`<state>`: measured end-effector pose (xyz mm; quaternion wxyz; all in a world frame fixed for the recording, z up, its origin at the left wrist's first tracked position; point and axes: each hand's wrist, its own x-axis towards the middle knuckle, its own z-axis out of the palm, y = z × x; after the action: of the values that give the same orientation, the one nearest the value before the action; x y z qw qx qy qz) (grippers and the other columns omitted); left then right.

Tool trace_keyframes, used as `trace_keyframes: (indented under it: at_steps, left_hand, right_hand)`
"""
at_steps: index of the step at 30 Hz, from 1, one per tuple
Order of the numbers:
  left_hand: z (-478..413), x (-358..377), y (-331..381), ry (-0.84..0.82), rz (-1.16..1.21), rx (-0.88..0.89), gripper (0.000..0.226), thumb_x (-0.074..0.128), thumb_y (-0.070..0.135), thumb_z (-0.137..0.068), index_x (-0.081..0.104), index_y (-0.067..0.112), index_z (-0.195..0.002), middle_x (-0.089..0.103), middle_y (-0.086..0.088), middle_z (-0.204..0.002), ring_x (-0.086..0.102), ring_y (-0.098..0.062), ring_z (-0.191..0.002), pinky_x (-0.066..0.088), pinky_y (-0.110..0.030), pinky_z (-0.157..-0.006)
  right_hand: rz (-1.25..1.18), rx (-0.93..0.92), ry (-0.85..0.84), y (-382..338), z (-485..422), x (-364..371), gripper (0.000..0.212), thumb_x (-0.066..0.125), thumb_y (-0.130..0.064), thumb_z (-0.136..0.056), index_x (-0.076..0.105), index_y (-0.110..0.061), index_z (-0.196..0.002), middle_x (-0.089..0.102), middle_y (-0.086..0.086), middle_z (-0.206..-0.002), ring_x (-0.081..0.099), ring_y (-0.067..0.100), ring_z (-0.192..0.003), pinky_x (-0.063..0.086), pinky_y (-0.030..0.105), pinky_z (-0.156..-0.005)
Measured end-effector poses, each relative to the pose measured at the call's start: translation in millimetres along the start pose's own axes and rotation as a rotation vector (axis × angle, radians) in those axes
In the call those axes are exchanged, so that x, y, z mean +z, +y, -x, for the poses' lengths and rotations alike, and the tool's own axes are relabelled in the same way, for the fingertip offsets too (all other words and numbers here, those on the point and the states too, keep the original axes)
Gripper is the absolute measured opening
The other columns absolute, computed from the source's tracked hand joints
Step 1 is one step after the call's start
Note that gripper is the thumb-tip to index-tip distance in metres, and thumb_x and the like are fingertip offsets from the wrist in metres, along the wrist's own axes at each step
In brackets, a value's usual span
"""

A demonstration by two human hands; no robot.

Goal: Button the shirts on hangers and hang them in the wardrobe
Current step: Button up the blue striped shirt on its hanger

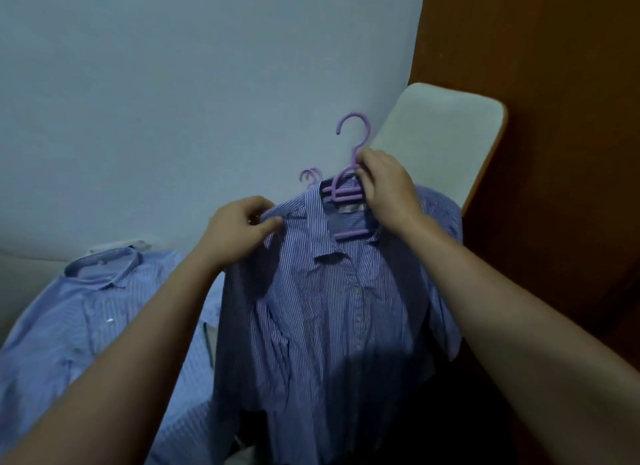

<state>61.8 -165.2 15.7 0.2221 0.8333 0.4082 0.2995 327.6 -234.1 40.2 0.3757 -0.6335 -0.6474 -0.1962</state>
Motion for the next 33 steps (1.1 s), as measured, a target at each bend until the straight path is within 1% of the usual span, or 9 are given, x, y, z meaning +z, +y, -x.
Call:
trace_keyframes:
  at_steps: [3, 6, 10, 14, 18, 21, 26, 30, 33]
  left_hand:
    - [-13, 22, 2, -0.031, 0.054, 0.072, 0.024, 0.066, 0.044, -0.094, 0.071, 0.021, -0.099, 0.072, 0.002, -0.087, 0.065, -0.017, -0.084, 0.048, -0.028, -0.080]
    - [-28, 51, -7, -0.060, 0.042, 0.129, 0.026, 0.059, 0.040, -0.099, 0.067, 0.017, -0.091, 0.067, 0.002, -0.079, 0.058, -0.016, -0.077, 0.045, -0.032, -0.073]
    - [-46, 90, -36, -0.052, 0.039, 0.032, 0.035, 0.055, 0.045, -0.095, 0.054, 0.018, -0.074, 0.054, 0.002, -0.063, 0.050, -0.012, -0.065, 0.043, -0.037, -0.066]
    - [-62, 106, -58, -0.047, 0.043, -0.050, 0.040, 0.046, 0.054, -0.091, 0.056, 0.017, -0.080, 0.061, 0.001, -0.071, 0.060, -0.021, -0.074, 0.051, -0.046, -0.075]
    - [-82, 119, -84, -0.054, 0.018, -0.069, 0.039, 0.045, 0.053, -0.093, 0.066, 0.019, -0.093, 0.068, 0.003, -0.082, 0.062, -0.017, -0.080, 0.052, -0.041, -0.075]
    - [-83, 134, -102, -0.046, 0.020, -0.067, 0.028, 0.051, 0.047, -0.099, 0.070, 0.028, -0.104, 0.070, 0.010, -0.093, 0.065, -0.016, -0.088, 0.051, -0.036, -0.075]
    - [-84, 158, -124, -0.085, 0.007, -0.104, 0.030, 0.053, 0.044, -0.101, 0.066, 0.020, -0.088, 0.067, 0.005, -0.083, 0.060, -0.014, -0.079, 0.052, -0.040, -0.075]
    - [-88, 167, -134, -0.110, 0.024, -0.108, 0.028, 0.053, 0.045, -0.101, 0.065, 0.024, -0.087, 0.066, 0.008, -0.081, 0.059, -0.007, -0.077, 0.053, -0.041, -0.075]
    - [-88, 169, -137, -0.109, 0.052, -0.101, 0.032, 0.048, 0.051, -0.098, 0.065, 0.026, -0.089, 0.066, 0.009, -0.083, 0.060, -0.008, -0.080, 0.053, -0.043, -0.075]
  right_hand:
    - [-0.050, 0.004, -0.001, 3, 8, 32, 0.006, 0.053, -0.013, -0.096, 0.057, -0.008, -0.095, 0.059, 0.012, -0.089, 0.052, 0.032, -0.081, 0.040, 0.041, -0.071]
    - [-0.060, 0.021, -0.042, 13, 14, 65, 0.007, 0.055, -0.015, -0.096, 0.058, -0.008, -0.095, 0.060, 0.012, -0.089, 0.054, 0.033, -0.083, 0.043, 0.043, -0.072]
    - [-0.053, 0.092, -0.118, 37, 23, 106, 0.008, 0.060, -0.018, -0.095, 0.060, -0.010, -0.094, 0.062, 0.009, -0.090, 0.056, 0.033, -0.084, 0.046, 0.044, -0.075]
    - [-0.164, 0.173, -0.148, 49, 21, 135, 0.010, 0.058, -0.019, -0.096, 0.062, -0.011, -0.101, 0.060, 0.004, -0.097, 0.054, 0.023, -0.092, 0.044, 0.038, -0.081]
    - [-0.318, 0.419, -0.129, 73, -11, 161, 0.018, 0.055, -0.011, -0.095, 0.060, -0.006, -0.112, 0.054, 0.005, -0.106, 0.054, 0.021, -0.099, 0.046, 0.035, -0.089]
    - [-0.190, 0.487, -0.263, 107, -37, 189, 0.033, 0.055, -0.008, -0.091, 0.055, -0.002, -0.123, 0.053, 0.016, -0.123, 0.051, 0.031, -0.115, 0.042, 0.040, -0.101]
    - [0.036, 0.491, -0.652, 144, -56, 234, 0.051, 0.056, -0.012, -0.089, 0.045, -0.004, -0.138, 0.046, 0.020, -0.138, 0.046, 0.039, -0.127, 0.041, 0.046, -0.106]
    - [0.221, 0.445, -0.831, 155, -51, 254, 0.043, 0.058, -0.022, -0.091, 0.047, -0.013, -0.131, 0.053, 0.015, -0.131, 0.048, 0.034, -0.123, 0.035, 0.046, -0.100]
    - [0.289, 0.413, -0.780, 160, -39, 261, 0.029, 0.050, -0.021, -0.096, 0.049, -0.013, -0.125, 0.053, 0.017, -0.129, 0.045, 0.035, -0.122, 0.034, 0.047, -0.101]
